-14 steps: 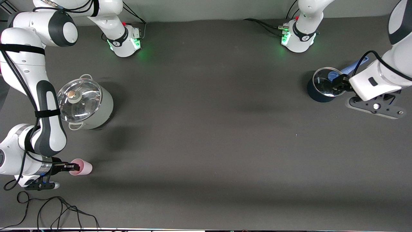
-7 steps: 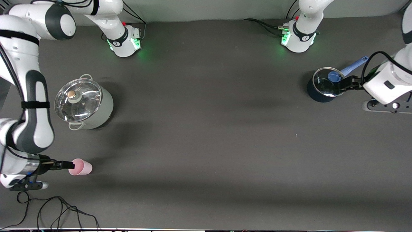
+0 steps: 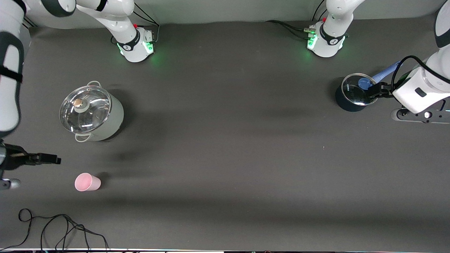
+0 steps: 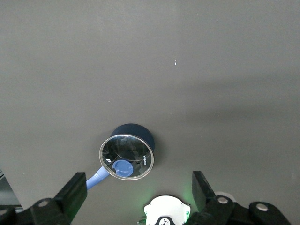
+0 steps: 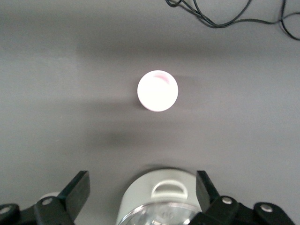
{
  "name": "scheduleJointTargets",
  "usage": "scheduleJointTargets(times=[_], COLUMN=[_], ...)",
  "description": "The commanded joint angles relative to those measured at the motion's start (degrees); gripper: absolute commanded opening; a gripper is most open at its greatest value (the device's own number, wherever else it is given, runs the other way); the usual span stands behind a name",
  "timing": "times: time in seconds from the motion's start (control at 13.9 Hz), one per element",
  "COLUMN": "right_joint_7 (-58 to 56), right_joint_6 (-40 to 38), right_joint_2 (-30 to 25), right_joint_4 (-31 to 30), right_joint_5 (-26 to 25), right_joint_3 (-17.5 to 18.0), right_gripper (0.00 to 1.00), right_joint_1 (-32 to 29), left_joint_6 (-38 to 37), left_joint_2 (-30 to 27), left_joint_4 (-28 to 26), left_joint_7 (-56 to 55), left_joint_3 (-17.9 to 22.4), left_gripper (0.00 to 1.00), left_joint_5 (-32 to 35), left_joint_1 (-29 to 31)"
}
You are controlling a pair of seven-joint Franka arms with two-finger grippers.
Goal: Transfer pink cup from left to right arm
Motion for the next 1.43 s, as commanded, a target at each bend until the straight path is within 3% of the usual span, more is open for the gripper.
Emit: scheduleJointTargets(times=[0.0, 0.36, 0.57, 0.65, 1.0, 1.29, 1.36], right_joint_7=[5.68, 5.86, 6.65, 7.79, 11.23, 10.52, 10.61], right_joint_6=[0.46, 5.12, 5.12, 4.95, 1.36, -1.47, -1.64], right_joint_2=[-8.28, -21.64, -25.96, -26.14, -26.14, -26.32, -26.32], right_joint_4=[-8.67, -23.44, -26.10, -25.84, -21.45, -20.30, -20.21], right_joint_5=[0.18, 0.18, 0.18, 0.18, 0.00, -0.08, -0.08], right_joint_3=[-0.45, -0.45, -0.10, 0.07, 0.95, 0.87, 0.87], right_gripper=[1.00, 1.00, 1.00, 1.00, 1.00, 1.00, 1.00], right_joint_1=[2.52, 3.14, 3.32, 3.58, 4.99, 4.99, 4.99], left_joint_6=[1.00, 1.00, 1.17, 1.26, 0.12, 0.73, 0.73], left_joint_2=[-0.77, -0.95, -1.47, -1.47, -1.82, -4.36, -4.98], left_joint_4=[-0.66, -0.75, -1.27, -1.19, 0.48, 0.92, 0.40], left_joint_7=[-0.97, -0.97, -0.88, -0.88, -0.88, -0.09, -0.09], left_joint_3=[0.35, 0.26, 0.87, 2.97, 24.21, 49.77, 54.53], left_gripper=[1.00, 1.00, 1.00, 1.00, 1.00, 1.00, 1.00], left_joint_5=[-2.10, -2.10, -2.19, -2.27, -4.38, -10.78, -12.10], left_joint_1=[0.55, 0.46, 0.03, -1.46, -21.38, -42.12, -45.82])
